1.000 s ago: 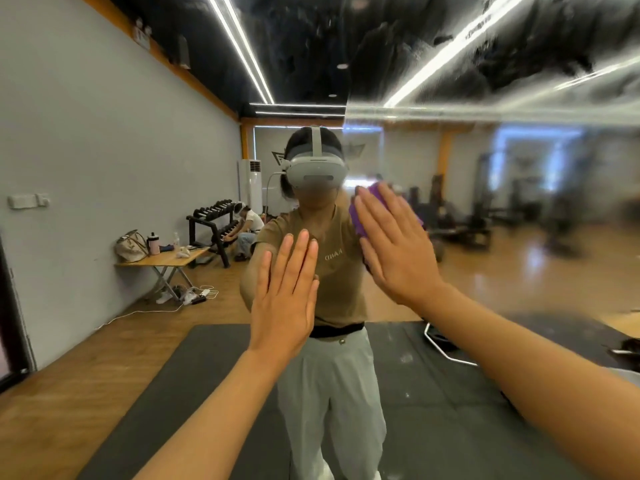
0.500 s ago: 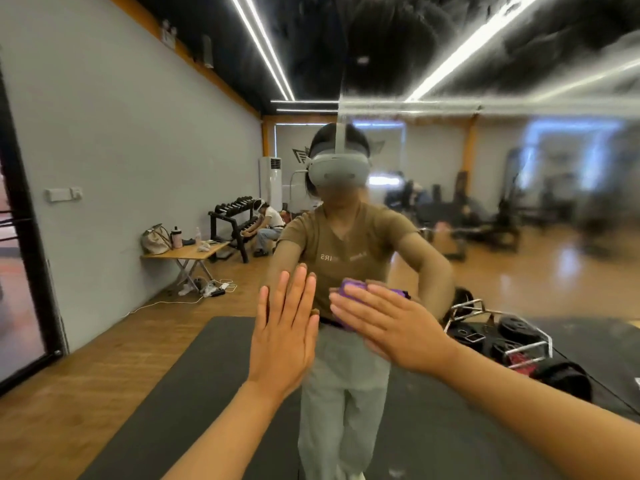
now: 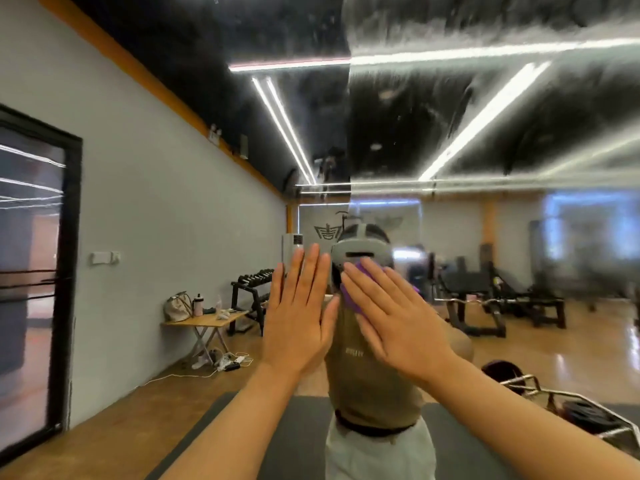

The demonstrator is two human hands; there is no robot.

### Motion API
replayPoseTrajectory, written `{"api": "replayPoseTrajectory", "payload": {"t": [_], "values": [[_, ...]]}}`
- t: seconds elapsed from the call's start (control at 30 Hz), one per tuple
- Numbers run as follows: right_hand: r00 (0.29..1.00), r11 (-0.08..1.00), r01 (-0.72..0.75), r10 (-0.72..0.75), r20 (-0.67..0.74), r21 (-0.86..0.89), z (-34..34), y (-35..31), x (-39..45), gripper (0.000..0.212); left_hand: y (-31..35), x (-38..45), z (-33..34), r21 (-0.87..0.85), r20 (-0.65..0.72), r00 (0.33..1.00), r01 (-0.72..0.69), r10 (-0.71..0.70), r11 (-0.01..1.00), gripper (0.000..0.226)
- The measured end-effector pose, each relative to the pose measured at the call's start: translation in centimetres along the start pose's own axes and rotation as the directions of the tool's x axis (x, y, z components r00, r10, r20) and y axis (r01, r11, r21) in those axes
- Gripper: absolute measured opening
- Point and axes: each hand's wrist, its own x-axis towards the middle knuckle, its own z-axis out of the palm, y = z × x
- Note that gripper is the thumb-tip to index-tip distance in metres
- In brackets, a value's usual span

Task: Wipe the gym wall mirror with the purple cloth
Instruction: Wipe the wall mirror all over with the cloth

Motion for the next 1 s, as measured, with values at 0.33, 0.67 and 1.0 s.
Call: {"api": "replayPoseTrajectory", "payload": {"t": [0.33, 0.67, 1.0], "values": [[0.999, 0.997, 0.046, -0.045, 0.016, -0.064, 1.1, -0.7, -2.8, 0.055, -0.4, -0.3, 1.3, -0.006, -0.142, 0.99, -0.014, 0.013, 1.0, 0.059], [0.998, 0.998, -0.055, 0.055, 0.017, -0.019, 1.0, -2.8, -4.9, 0.056, -0.9, -1.1, 1.8, -0.061, -0.194, 0.97, -0.159, 0.145, 0.985, 0.054], [0.986, 0.981, 0.159, -0.151, 0.076, -0.11, -0.6, -0.5, -6.5, 0.048, -0.1, -1.0, 2.1, -0.014, -0.253, 0.954, -0.171, 0.162, 0.985, 0.056]]}}
